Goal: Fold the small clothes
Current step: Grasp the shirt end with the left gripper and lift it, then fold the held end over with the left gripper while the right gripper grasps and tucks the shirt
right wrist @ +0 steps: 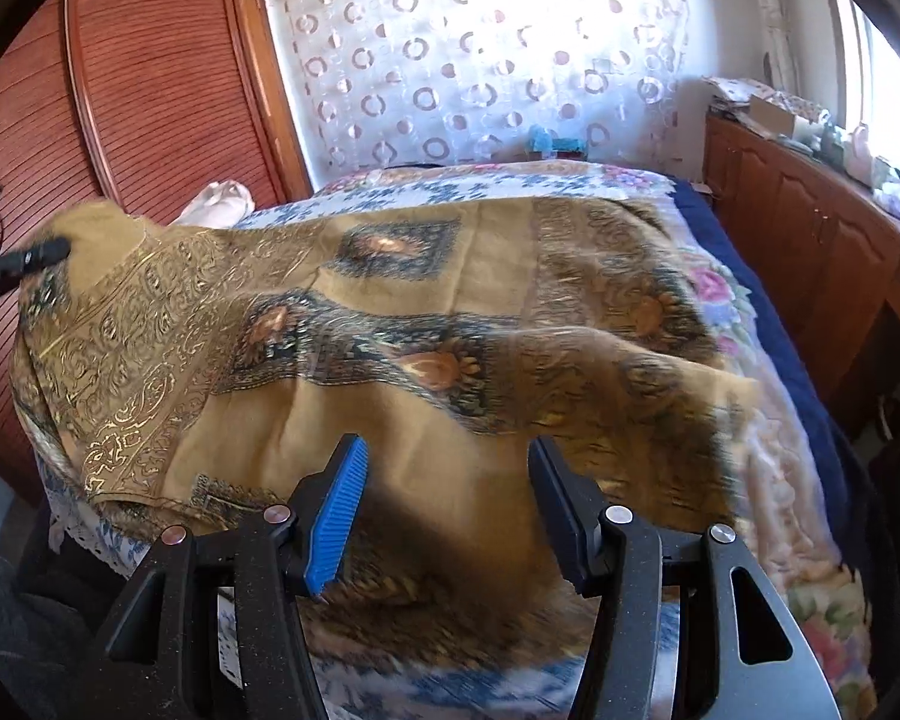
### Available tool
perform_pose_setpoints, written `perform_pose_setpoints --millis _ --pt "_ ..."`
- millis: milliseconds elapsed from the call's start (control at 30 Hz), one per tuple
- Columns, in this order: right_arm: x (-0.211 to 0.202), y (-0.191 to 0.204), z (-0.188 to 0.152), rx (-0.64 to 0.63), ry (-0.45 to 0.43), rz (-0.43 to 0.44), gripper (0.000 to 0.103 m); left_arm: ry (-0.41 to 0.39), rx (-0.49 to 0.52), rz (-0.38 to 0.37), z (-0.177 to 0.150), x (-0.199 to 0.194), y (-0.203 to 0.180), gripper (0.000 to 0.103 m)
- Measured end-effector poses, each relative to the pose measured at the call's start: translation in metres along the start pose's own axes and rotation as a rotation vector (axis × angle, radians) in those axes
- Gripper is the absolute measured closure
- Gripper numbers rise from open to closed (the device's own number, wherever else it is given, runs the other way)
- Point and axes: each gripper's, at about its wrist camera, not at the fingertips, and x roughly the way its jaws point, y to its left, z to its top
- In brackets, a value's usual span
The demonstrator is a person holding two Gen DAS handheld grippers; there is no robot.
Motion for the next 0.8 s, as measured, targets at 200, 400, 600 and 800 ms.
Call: perform_pose_setpoints --millis 200,400,600,800 --pt "-0.016 -0.026 -0.013 0.056 -0.01 -0.029 0.045 0.017 0.116 -0.091 0.038 0.034 -0.056 0.099" --pt "-0.036 -0.04 -0.025 0.088 -0.034 -0.047 0.045 0.069 0.197 -0.167 0.057 0.068 -0.107 0.099" --pt "-0.05 -0.039 -0.03 0.093 -0.072 -0.059 0.045 0.113 0.262 -0.218 0.065 0.098 -0.153 0.099" --pt "-0.053 -0.046 -0.044 0.105 -0.07 -0.076 0.045 0.172 0.29 -0.187 0.06 0.129 -0.169 0.098"
